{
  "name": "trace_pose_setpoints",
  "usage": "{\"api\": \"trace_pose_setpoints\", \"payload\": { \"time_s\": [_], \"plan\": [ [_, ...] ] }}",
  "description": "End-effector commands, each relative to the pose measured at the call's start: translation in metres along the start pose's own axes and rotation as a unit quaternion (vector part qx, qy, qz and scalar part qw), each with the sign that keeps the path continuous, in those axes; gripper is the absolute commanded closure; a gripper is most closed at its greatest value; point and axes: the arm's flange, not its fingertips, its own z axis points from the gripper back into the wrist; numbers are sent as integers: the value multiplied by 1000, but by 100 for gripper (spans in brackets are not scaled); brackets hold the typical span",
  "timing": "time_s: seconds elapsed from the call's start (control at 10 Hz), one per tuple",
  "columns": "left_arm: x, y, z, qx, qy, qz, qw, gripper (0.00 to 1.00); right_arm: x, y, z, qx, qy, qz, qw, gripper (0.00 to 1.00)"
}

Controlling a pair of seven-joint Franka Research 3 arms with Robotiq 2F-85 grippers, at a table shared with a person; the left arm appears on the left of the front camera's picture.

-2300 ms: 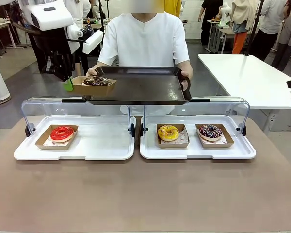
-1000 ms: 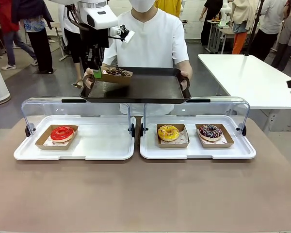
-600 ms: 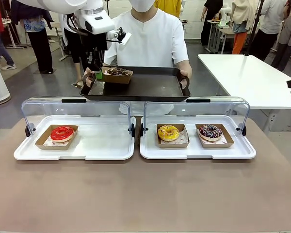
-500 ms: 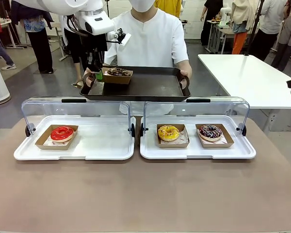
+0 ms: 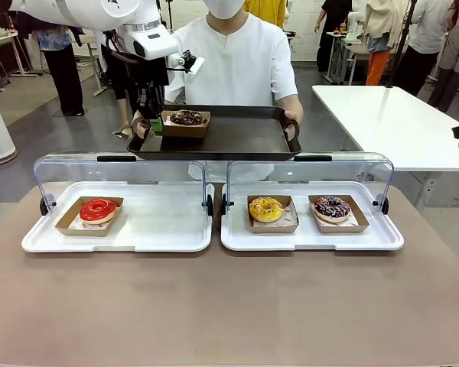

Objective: Provide the desired donut to the person.
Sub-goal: Place the picked Paper togo box onto the Handle tray extended by the person.

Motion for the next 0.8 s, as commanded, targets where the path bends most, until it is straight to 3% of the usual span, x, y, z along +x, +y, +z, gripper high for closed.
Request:
{"api": "trace_pose_setpoints", "payload": {
  "time_s": [0.0,0.1,0.3,0.4,0.5,0.7],
  "plan": [
    [-6,2,6,-4,-11,-1,1000,14,0,-1,-1,2,-11,3,1000,0],
    [-6,3,8,-5,-10,-1,1000,0,0,-1,-1,2,-11,3,1000,0],
    [-6,2,11,-3,-9,0,1000,0,0,-1,-1,2,-11,3,1000,0],
    [-7,2,13,-2,-9,1,1000,8,0,-1,-1,2,-11,3,1000,0],
    [-7,4,14,-3,-8,-1,1000,0,0,-1,-1,2,-11,3,1000,0],
    [-7,2,15,-4,-8,-1,1000,0,0,-1,-1,2,-11,3,1000,0]
  ]
}}
